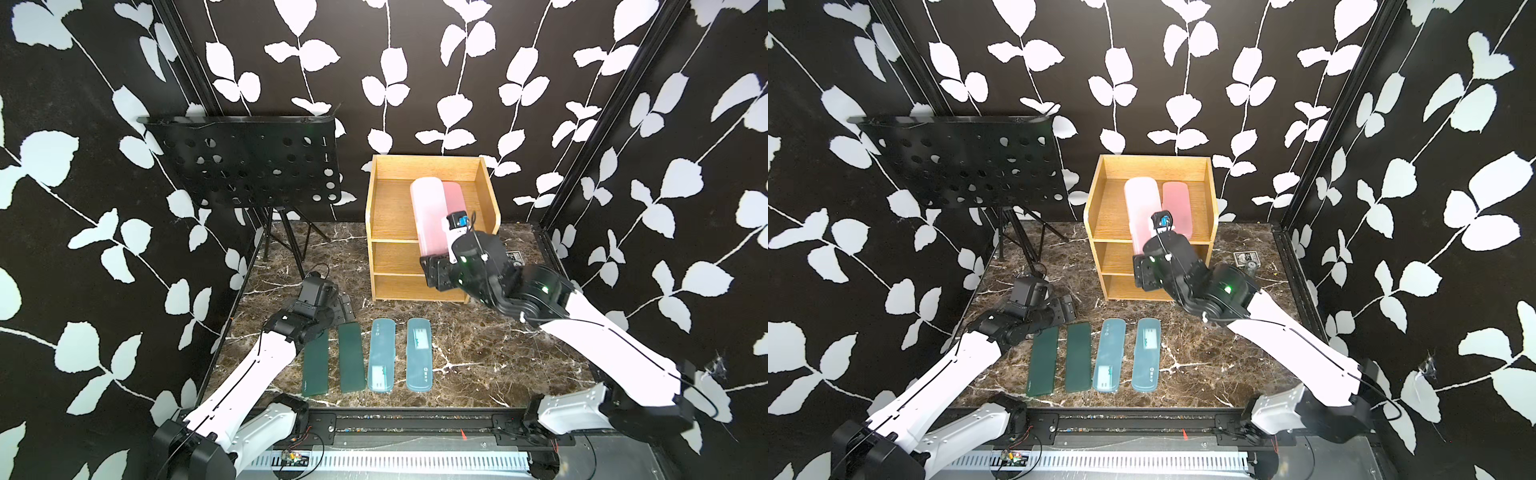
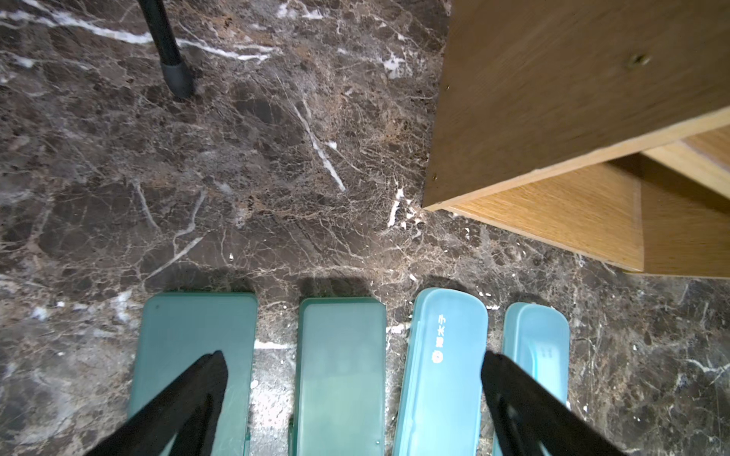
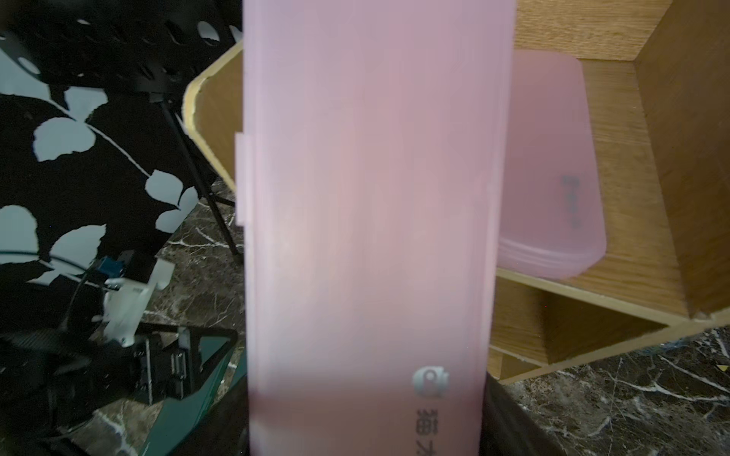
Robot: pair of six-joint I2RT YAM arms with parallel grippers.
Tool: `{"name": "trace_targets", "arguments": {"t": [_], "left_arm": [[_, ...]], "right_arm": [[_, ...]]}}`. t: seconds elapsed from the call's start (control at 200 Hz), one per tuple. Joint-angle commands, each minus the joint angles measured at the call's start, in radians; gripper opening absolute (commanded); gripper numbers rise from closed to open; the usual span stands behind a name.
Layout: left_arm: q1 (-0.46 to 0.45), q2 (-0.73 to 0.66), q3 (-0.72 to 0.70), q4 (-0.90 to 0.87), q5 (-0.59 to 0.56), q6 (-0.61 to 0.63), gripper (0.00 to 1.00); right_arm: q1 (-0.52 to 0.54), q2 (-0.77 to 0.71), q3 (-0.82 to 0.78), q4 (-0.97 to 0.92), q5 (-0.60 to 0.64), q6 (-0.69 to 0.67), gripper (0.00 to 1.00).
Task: Place the pencil cases on the shelf according to color
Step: Place the pencil case on the shelf.
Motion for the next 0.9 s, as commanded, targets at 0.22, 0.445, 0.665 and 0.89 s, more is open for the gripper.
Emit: {"name": "trace_targets", "arguments": {"t": [0.22, 0.445, 0.665, 0.89], "left_arm": [[-0.008, -0.015, -0.03, 0.021, 0.083, 0.042, 0.99], [-0.011, -0.07, -0.096, 0.034, 0.1, 0.041, 0.99], [-0.016, -0.058, -0.105, 0.03, 0.139, 0.048, 0.99], [-0.02, -0.065, -0.097, 0.017, 0.148, 0.061, 0.99]], "right_arm": [[-0.101, 0.225, 0.234, 0.029, -0.065, 0.018, 0.49], [-0.138, 0.387, 0.439, -0.072, -0.084, 0.013, 0.55], [-0.165, 0.5, 0.587, -0.158, -0.083, 0.017, 0.82], [-0.178, 0.504, 0.636, -0.133, -0.114, 0.003, 0.93]]}}
